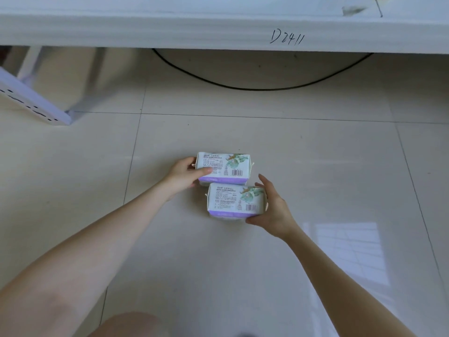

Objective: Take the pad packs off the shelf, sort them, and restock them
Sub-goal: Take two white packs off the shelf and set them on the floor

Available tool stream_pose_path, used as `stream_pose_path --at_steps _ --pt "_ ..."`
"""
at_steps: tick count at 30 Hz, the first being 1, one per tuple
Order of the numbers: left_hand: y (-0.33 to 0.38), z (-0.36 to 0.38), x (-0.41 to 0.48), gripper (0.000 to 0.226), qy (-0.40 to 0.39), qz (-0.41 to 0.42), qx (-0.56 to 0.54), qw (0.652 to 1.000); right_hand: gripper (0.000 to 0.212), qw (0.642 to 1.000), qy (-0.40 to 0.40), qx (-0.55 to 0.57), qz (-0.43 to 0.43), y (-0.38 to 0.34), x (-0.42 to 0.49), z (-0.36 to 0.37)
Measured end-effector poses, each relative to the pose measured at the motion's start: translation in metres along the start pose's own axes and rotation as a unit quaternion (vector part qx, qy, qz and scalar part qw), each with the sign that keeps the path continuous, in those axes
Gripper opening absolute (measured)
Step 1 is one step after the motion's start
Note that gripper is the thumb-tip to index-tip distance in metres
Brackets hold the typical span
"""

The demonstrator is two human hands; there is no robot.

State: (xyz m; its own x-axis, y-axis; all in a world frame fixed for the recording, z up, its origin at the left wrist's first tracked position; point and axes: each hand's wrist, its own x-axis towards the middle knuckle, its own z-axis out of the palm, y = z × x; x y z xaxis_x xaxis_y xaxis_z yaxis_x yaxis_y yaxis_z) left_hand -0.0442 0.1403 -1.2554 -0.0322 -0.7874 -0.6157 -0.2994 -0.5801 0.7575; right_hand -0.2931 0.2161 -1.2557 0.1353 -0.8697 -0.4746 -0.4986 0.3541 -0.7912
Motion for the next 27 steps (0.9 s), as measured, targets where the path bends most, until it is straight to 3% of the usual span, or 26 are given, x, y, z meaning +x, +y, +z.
stream_pose_path --at_steps 11,17,19,22,27 --pt "0.002 0.008 0.003 0.036 0.017 0.011 0.027 0.999 0.121 1.0 -0.003 -0.006 0.013 0.003 0.018 0.011" --pt "0.002 0.001 -0.007 0.034 0.019 0.051 0.1 0.993 0.116 0.995 0.012 -0.101 0.003 -0.004 0.005 0.007" --pt "0.0 -0.005 -0.016 0.04 0.052 0.06 0.207 0.975 0.11 0.986 0.019 -0.163 -0.005 -0.011 -0.006 0.005" --pt "-0.005 -0.015 -0.04 0.053 0.105 0.074 0.372 0.919 0.097 0.961 0.04 -0.273 -0.022 -0.025 -0.027 0.001" --pt "0.001 -0.032 -0.097 0.06 0.111 0.095 0.527 0.837 0.076 0.919 0.06 -0.389 -0.026 -0.059 -0.065 -0.006"
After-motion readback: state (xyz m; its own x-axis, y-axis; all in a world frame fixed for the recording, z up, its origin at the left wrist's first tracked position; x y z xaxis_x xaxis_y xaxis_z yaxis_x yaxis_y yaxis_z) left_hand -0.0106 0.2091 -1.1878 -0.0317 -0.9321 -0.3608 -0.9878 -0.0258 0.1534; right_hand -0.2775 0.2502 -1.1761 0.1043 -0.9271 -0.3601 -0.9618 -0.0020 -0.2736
